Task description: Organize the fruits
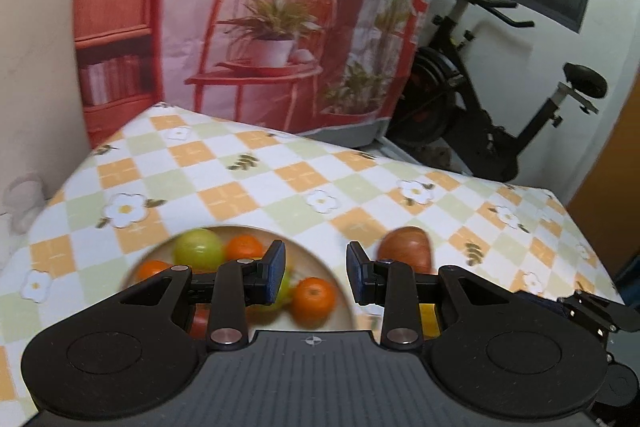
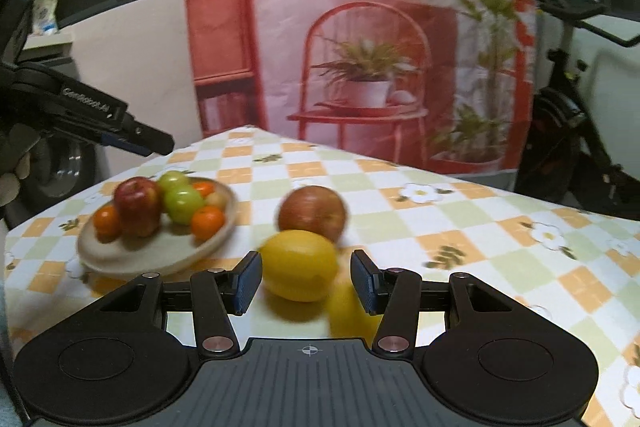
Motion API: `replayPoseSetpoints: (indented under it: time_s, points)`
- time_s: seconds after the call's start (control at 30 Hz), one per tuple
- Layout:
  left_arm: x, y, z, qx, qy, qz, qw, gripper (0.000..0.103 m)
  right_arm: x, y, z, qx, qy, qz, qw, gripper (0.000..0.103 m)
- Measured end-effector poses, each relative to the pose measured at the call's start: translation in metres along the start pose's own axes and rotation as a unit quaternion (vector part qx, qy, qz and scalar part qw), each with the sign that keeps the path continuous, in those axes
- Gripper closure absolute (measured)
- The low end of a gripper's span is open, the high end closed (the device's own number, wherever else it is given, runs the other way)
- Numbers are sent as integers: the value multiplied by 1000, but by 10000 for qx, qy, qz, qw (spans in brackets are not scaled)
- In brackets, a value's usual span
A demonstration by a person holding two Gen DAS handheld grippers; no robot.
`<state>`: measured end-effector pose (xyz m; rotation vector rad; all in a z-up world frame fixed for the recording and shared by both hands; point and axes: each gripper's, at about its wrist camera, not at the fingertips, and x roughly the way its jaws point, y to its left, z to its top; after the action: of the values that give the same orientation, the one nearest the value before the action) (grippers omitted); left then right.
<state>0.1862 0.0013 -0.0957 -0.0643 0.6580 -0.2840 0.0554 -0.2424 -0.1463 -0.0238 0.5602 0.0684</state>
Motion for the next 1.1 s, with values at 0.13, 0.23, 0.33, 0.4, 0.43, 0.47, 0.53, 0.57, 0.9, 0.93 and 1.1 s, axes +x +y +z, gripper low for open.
replayPoseSetpoints:
  time_s: [0.13,0.23,0.33,0.4,0.43,0.47,0.53,0.57,0.9,0.93,1.1]
  points:
    - [9,-20,-4,134,47,-161,9998,68,-7,-21,-7,173,-15,-190,9997,57]
    - [14,-33,-6,162,56,-214,9996,68,-9,-33,-14,285,35,-212,9994,54]
    - [19,-41,-8,158,85,-294,9994,68,-6,-38,-22,182,125,-101,9997,48]
    - [21,-47,-11,216,115,-315,9992,68,-4,-39,-25,125,180,-81,9997,48]
    - [23,-49,-12,238,136,-329,9991,68,-2,-39,-27,146,199,-63,9997,48]
    - [24,-50,-13,255,155,-337,9990,68,-2,-41,-28,188,208,-45,9996,48]
    - [26,-50,-16,268,200,-336,9989,68,0,-43,-31,297,221,-7,9993,48]
    - [27,-49,-17,267,225,-336,9988,68,1,-44,-32,338,238,19,9991,48]
    - [40,-63,-11,537,427,-605,9958,68,18,-41,-30,213,585,271,9977,41]
    - [43,-66,-10,569,475,-706,9947,68,22,-41,-30,207,700,322,9968,40]
    - [67,-85,-8,659,851,-1191,9870,68,25,-41,-30,227,743,299,9965,48]
